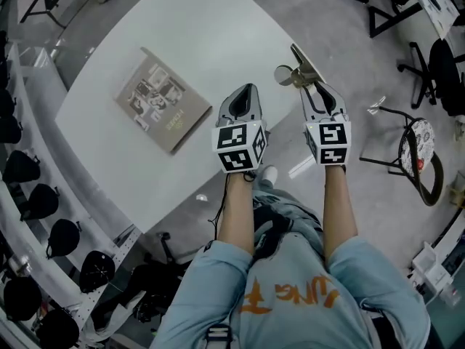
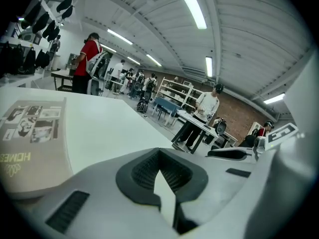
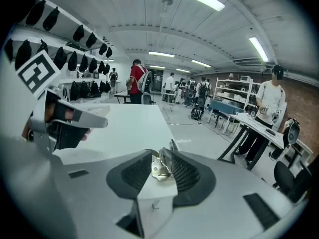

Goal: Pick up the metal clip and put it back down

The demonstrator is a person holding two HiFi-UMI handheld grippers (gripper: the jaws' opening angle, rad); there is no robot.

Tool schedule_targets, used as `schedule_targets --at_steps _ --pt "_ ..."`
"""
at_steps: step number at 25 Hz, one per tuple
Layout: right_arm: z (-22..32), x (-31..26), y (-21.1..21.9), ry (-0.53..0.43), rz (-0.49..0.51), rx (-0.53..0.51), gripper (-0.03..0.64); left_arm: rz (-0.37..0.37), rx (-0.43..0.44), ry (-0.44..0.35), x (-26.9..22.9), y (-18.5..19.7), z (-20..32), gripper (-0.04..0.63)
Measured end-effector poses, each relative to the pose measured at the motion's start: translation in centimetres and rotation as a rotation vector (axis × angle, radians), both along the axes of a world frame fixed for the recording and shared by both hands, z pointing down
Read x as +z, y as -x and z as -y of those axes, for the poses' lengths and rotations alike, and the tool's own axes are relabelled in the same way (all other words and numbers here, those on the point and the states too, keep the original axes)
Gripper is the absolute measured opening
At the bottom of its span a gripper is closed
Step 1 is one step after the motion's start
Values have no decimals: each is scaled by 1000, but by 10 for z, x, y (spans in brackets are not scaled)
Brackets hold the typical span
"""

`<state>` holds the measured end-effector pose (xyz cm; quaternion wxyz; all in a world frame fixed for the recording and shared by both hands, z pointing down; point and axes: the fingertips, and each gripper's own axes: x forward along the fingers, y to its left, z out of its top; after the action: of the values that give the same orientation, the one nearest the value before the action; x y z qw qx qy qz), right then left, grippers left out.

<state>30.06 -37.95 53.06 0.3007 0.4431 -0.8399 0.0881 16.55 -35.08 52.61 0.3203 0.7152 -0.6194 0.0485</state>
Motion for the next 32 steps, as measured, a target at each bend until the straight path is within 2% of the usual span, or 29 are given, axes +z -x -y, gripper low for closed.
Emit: schedule_targets --at_steps 7,15,25,27,30,32 --pt "18 22 4 -20 -145 7 124 -34 -5 -2 4 5 13 9" --pt "27 37 4 6 -221 38 124 -30 -16 -17 -4 24 25 9" --pt "53 19 19 -42 -301 63 48 -54 -82 -8 -3 74 35 9" --pt "61 15 20 -39 -301 93 37 -68 -96 -14 -5 83 37 9" --pt "71 8 25 -15 -223 153 32 -79 -120 -25 -10 101 38 9" --pt "77 3 36 -13 -189 153 32 -94 -142 -42 -17 116 40 9"
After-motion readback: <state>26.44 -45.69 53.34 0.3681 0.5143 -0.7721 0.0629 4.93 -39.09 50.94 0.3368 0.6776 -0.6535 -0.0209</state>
